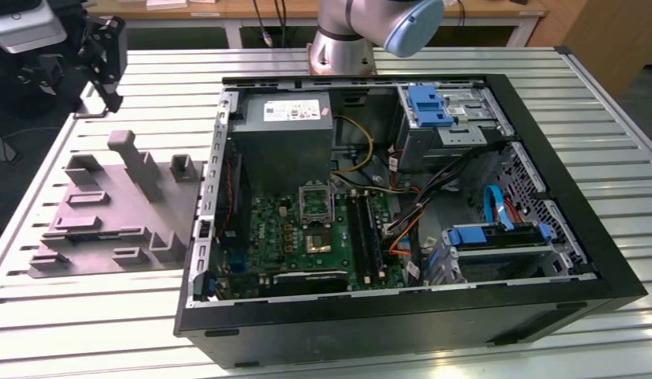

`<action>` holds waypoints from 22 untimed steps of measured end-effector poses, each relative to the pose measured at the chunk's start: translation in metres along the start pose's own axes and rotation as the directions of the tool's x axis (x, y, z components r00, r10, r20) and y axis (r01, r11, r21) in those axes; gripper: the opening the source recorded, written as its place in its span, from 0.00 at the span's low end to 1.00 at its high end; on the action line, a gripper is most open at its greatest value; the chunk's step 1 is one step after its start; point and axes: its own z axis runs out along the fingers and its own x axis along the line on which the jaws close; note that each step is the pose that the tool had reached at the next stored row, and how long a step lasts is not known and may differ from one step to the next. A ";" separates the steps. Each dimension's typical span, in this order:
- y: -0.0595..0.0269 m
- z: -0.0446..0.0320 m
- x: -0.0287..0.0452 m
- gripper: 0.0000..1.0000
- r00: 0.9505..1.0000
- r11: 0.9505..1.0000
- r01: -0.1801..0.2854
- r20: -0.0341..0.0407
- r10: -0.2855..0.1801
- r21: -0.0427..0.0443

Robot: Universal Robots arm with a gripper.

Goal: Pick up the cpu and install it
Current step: 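Pick up the cpu and move it towards the insertion slot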

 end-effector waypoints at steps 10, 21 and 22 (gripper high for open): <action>0.0001 0.0000 -0.0029 0.47 1.000 1.000 0.000 0.000 0.000 0.000; 0.0002 0.0000 -0.0075 0.47 1.000 1.000 0.000 0.000 0.000 0.000; 0.0002 0.0000 -0.0080 0.47 1.000 1.000 0.000 0.000 0.000 0.000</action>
